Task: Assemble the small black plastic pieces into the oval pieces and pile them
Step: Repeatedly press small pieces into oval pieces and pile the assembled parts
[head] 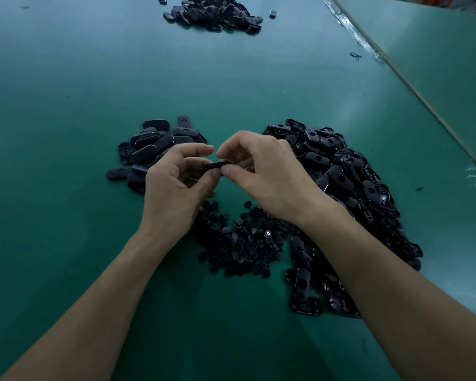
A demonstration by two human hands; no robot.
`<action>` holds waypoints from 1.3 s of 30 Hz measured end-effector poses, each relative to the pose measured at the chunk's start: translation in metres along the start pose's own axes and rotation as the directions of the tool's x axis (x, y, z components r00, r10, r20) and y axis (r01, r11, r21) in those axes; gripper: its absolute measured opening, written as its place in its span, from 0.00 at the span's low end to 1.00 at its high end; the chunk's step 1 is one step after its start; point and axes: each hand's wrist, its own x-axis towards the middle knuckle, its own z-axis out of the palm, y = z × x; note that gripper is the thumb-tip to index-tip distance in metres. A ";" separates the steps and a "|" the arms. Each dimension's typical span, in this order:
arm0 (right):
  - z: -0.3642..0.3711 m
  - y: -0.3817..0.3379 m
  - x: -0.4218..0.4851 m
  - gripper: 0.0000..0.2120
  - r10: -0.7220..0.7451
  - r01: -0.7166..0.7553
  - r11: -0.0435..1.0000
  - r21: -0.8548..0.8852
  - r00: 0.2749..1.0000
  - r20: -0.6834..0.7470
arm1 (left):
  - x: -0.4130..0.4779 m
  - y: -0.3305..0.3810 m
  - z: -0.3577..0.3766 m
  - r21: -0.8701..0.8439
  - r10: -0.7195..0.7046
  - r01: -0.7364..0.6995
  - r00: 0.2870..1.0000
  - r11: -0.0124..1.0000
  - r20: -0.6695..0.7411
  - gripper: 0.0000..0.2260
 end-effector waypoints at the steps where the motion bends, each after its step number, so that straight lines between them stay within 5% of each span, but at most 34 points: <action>1: 0.000 0.001 0.001 0.07 0.005 -0.005 1.000 0.009 1.000 -0.003 | 0.000 0.001 0.000 -0.010 -0.001 0.001 1.000 1.000 0.000 0.14; 29: 0.006 0.005 -0.006 0.06 0.018 -0.014 0.999 0.038 0.995 -0.095 | 0.002 0.000 -0.002 -0.081 -0.026 0.030 0.999 0.996 0.044 0.11; 39: -0.004 0.010 0.000 0.07 -0.028 0.029 0.999 0.033 0.999 -0.025 | -0.001 0.003 0.000 -0.053 0.006 -0.006 1.000 0.999 -0.016 0.13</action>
